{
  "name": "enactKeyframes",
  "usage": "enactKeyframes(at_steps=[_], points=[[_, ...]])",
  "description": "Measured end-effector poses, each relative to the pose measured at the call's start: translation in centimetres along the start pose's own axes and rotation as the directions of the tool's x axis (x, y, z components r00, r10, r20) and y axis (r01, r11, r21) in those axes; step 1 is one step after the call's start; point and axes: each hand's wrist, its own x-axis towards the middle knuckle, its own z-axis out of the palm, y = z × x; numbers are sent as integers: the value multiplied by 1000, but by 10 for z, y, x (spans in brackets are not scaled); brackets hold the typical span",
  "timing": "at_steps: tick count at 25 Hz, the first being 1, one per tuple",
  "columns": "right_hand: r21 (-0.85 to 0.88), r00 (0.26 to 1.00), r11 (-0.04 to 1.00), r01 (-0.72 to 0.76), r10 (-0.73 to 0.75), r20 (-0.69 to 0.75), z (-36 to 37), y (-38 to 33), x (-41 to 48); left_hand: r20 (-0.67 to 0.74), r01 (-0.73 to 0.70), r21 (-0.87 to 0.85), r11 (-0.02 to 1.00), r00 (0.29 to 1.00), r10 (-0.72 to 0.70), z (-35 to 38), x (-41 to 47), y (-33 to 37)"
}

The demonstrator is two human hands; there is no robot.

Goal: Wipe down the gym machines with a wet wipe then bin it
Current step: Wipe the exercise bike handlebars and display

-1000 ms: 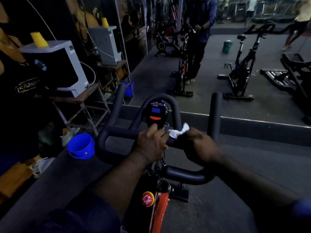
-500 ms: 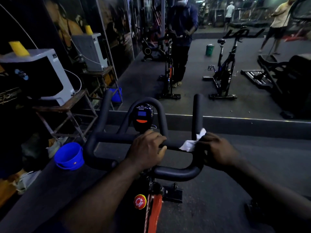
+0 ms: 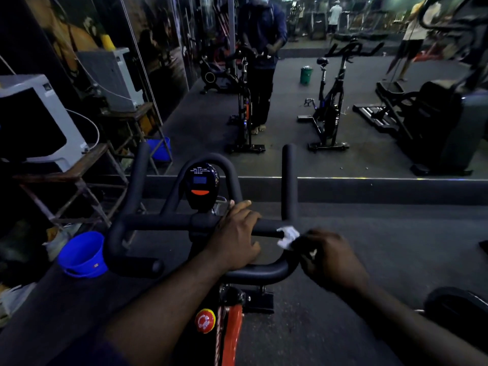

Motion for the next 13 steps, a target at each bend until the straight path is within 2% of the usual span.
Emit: enactKeyframes(at_steps=[3,5,8,11,13], points=[[23,990,993,-113,115,-86,1,15,36,54,-26,49,998,998,23,-1,-2,3],[6,994,996,-90,90,-58,16,13,32,68,-39,57,998,997,35,-3,-2,4],[84,995,993,-88,91,-36,29,-1,-17,66,-38,52,998,997,34,-3,-2,3],[138,1000,990,10,-13,17,32,-15,-50,65,-18,33,999,998,16,-3,-3,4],[167,997,983,-71,74,-13,26,-1,-29,73,-42,89,995,997,35,-7,1,1]])
